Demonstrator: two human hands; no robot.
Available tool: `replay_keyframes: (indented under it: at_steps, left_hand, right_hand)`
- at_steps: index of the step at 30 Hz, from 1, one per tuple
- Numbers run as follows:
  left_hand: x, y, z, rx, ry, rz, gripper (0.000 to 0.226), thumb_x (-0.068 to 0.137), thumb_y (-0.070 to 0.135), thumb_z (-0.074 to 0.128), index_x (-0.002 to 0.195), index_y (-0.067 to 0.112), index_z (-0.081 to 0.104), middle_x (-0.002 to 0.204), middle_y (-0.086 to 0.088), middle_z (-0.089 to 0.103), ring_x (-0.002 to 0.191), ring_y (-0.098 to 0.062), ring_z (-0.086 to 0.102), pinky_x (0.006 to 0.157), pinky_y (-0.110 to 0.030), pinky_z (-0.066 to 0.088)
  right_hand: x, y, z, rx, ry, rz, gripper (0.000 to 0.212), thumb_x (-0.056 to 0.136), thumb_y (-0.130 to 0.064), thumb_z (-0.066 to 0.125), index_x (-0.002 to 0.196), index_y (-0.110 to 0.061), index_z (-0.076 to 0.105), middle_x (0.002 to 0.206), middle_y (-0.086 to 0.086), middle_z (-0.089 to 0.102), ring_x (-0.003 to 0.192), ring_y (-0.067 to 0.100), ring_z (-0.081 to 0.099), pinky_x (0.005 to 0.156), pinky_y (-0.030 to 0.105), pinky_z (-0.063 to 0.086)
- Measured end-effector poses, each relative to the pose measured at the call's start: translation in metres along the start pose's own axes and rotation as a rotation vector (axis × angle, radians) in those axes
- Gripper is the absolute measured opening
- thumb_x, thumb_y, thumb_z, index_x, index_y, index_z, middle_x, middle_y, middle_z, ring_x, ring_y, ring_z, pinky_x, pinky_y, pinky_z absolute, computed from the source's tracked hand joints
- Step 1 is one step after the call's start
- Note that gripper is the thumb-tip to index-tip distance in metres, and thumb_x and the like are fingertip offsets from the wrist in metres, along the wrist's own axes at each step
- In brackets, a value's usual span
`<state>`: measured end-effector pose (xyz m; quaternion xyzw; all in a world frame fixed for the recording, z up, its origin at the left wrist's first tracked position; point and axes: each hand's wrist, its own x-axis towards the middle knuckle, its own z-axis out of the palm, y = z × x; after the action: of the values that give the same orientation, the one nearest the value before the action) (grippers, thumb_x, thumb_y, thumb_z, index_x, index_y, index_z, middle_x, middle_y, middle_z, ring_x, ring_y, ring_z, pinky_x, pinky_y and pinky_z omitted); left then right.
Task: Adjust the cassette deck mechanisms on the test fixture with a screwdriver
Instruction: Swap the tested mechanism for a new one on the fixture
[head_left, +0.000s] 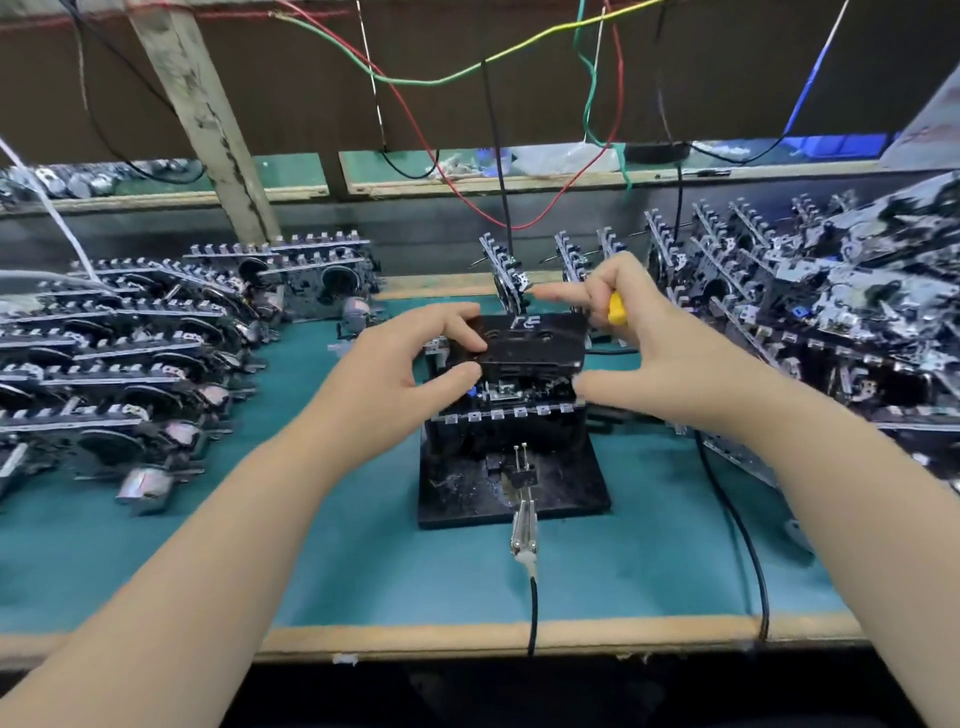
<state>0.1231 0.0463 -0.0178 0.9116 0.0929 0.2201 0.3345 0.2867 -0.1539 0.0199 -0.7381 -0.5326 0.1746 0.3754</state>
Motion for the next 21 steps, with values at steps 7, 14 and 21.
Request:
replay_keyframes:
  at_steps: [7, 14, 21]
  left_hand:
    - [0.002, 0.010, -0.013, 0.115, -0.151, 0.007, 0.016, 0.092, 0.029, 0.063, 0.094, 0.038, 0.049, 0.144, 0.030, 0.047, 0.108, 0.027, 0.049, 0.084, -0.017, 0.041]
    - [0.007, 0.020, -0.011, 0.278, -0.142, 0.037, 0.008, 0.098, 0.039, 0.056, 0.102, 0.032, 0.055, 0.127, 0.007, 0.064, 0.112, -0.012, 0.055, 0.091, -0.034, 0.038]
    - [0.007, 0.022, -0.014, 0.344, -0.200, 0.008, 0.013, 0.100, 0.036, 0.048, 0.097, 0.025, 0.054, 0.116, 0.003, 0.067, 0.115, -0.018, 0.057, 0.090, -0.040, 0.043]
  right_hand:
    - [0.002, -0.005, 0.018, 0.054, 0.092, -0.069, 0.042, 0.077, 0.001, 0.058, 0.091, -0.025, 0.029, 0.118, -0.024, 0.069, 0.123, 0.006, 0.054, 0.091, 0.023, 0.044]
    - [0.017, 0.003, 0.023, 0.150, 0.163, -0.019, 0.033, 0.095, -0.011, 0.062, 0.089, -0.018, 0.031, 0.110, -0.021, 0.073, 0.105, 0.008, 0.063, 0.077, 0.010, 0.044]
    - [0.023, 0.018, 0.035, 0.305, 0.217, 0.055, 0.034, 0.096, 0.001, 0.059, 0.084, -0.018, 0.033, 0.111, -0.009, 0.076, 0.119, 0.002, 0.062, 0.104, 0.031, 0.044]
